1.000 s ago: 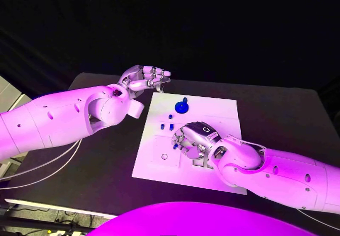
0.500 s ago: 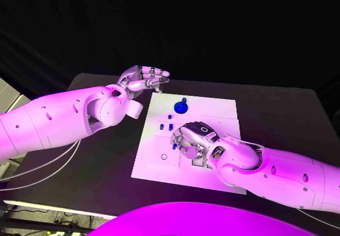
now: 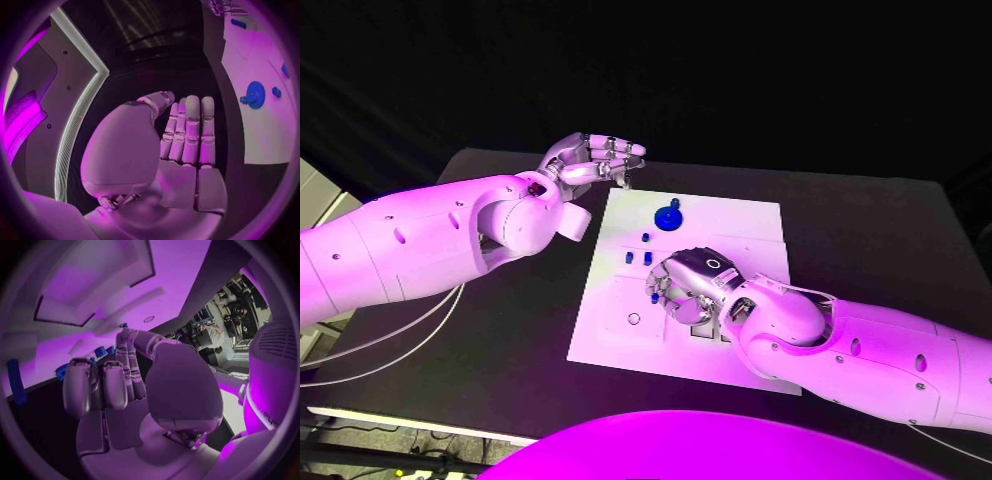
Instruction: Assemble the parts on the task board
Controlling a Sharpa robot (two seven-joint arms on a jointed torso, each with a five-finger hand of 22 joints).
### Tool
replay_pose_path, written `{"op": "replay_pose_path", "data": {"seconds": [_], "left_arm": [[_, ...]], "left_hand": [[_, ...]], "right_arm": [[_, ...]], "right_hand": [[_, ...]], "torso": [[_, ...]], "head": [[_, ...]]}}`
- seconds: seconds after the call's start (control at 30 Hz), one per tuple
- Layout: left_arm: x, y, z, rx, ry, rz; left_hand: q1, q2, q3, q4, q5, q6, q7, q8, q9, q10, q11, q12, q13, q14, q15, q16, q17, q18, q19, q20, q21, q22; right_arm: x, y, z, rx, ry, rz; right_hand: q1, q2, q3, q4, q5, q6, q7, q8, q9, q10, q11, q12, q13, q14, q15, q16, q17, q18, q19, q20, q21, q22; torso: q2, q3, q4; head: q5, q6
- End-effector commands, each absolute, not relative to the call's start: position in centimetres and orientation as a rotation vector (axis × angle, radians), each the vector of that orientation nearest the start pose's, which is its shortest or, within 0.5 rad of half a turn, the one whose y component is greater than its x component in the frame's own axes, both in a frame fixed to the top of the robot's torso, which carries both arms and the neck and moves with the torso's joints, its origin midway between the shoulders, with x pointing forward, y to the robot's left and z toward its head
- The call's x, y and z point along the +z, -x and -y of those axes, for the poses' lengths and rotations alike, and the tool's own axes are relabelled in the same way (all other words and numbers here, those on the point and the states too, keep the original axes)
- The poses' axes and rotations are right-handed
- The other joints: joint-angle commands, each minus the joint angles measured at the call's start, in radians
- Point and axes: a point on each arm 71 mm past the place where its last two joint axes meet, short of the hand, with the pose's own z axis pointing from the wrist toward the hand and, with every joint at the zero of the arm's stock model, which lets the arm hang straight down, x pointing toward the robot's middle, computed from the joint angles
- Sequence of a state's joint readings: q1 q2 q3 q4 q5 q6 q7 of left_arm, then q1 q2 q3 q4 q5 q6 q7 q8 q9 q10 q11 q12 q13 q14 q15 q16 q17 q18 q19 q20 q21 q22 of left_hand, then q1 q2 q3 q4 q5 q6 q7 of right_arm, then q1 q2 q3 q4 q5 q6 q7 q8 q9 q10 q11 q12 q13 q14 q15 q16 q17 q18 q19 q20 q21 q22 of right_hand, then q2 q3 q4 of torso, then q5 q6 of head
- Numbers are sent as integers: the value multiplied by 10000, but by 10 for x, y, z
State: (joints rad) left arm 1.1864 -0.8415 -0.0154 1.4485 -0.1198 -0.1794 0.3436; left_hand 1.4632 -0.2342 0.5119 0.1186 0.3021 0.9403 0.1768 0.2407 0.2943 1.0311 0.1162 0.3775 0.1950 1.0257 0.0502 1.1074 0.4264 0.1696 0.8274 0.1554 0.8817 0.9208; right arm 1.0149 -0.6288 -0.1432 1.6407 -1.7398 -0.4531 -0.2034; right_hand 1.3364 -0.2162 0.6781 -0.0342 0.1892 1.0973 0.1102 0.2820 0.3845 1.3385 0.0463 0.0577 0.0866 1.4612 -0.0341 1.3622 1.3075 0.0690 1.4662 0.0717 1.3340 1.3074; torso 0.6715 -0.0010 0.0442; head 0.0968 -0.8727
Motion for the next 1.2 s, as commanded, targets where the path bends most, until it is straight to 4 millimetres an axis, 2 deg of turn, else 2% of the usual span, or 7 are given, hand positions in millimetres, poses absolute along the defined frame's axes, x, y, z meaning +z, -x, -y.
{"op": "replay_pose_path", "data": {"seconds": [0.03,0.6,0.77,0.83,1.0,1.2], "left_arm": [[-181,-500,-221,-15779,10015,-15171],[-181,-500,-223,-15710,10041,-15158],[-181,-499,-223,-15711,10043,-15182],[-181,-499,-223,-15712,10044,-15190],[-181,-499,-223,-15713,10045,-15199],[-181,-499,-223,-15718,10042,-15199]], "left_hand": [[-73,56,-37,-2,-16,-6,15,31,12,-98,-14,39,14,-44,-34,-60,-12,129,-18,-34,-59,-12],[-66,60,-35,-9,-17,-6,13,33,14,-104,-16,48,17,-46,-35,-62,-13,129,-17,-34,-62,-13],[-66,60,-35,-9,-17,-6,13,33,14,-104,-16,48,17,-46,-35,-62,-13,129,-17,-34,-62,-13],[-66,60,-35,-9,-17,-6,13,33,14,-104,-16,48,17,-46,-35,-62,-13,129,-17,-34,-62,-13],[-53,70,-33,-22,-25,-10,14,36,16,-119,-16,70,23,-49,-37,-65,-15,131,-14,-35,-67,-15],[-57,71,-36,-21,-29,-11,14,37,17,-124,-14,75,24,-50,-36,-66,-15,130,-14,-35,-69,-16]], "right_arm": [[-275,-379,64,8390,4525,-16875],[-274,-381,66,8273,4282,-16783],[-274,-382,68,8208,4123,-16696],[-273,-382,68,8216,4026,-16603],[-270,-383,70,8300,3749,-16302],[-263,-380,79,8534,3348,-16026]], "right_hand": [[-109,0,-76,-6,-49,-11,53,29,-14,-55,5,44,-5,691,30,35,65,-179,144,-14,-57,1511],[-316,-184,-231,120,-92,-343,176,-216,-67,-577,160,22,-134,671,153,89,1,-153,94,86,-224,1455],[-354,-256,-242,176,-87,-479,258,-320,-91,-906,259,22,-185,647,236,86,-68,-115,27,155,-430,1370],[-383,-338,-245,214,-91,-663,325,-442,-130,-1197,340,19,-205,615,302,50,-153,-67,-62,209,-690,1256],[-383,-523,-274,253,-90,-1147,330,-767,-233,-1660,406,25,-200,543,366,-55,-366,39,-239,283,-1234,1013],[-367,-646,-366,242,-99,-1290,306,-865,-255,-1832,424,55,-186,518,376,-87,-449,62,-271,304,-1372,949]], "torso": [[8,6,1],[3,1,3],[3,0,2],[-1,1,1],[-3,4,1],[-6,0,-3]], "head": [[-1,1],[-39,29],[-73,47],[-72,53],[-99,65],[-130,124]]}}
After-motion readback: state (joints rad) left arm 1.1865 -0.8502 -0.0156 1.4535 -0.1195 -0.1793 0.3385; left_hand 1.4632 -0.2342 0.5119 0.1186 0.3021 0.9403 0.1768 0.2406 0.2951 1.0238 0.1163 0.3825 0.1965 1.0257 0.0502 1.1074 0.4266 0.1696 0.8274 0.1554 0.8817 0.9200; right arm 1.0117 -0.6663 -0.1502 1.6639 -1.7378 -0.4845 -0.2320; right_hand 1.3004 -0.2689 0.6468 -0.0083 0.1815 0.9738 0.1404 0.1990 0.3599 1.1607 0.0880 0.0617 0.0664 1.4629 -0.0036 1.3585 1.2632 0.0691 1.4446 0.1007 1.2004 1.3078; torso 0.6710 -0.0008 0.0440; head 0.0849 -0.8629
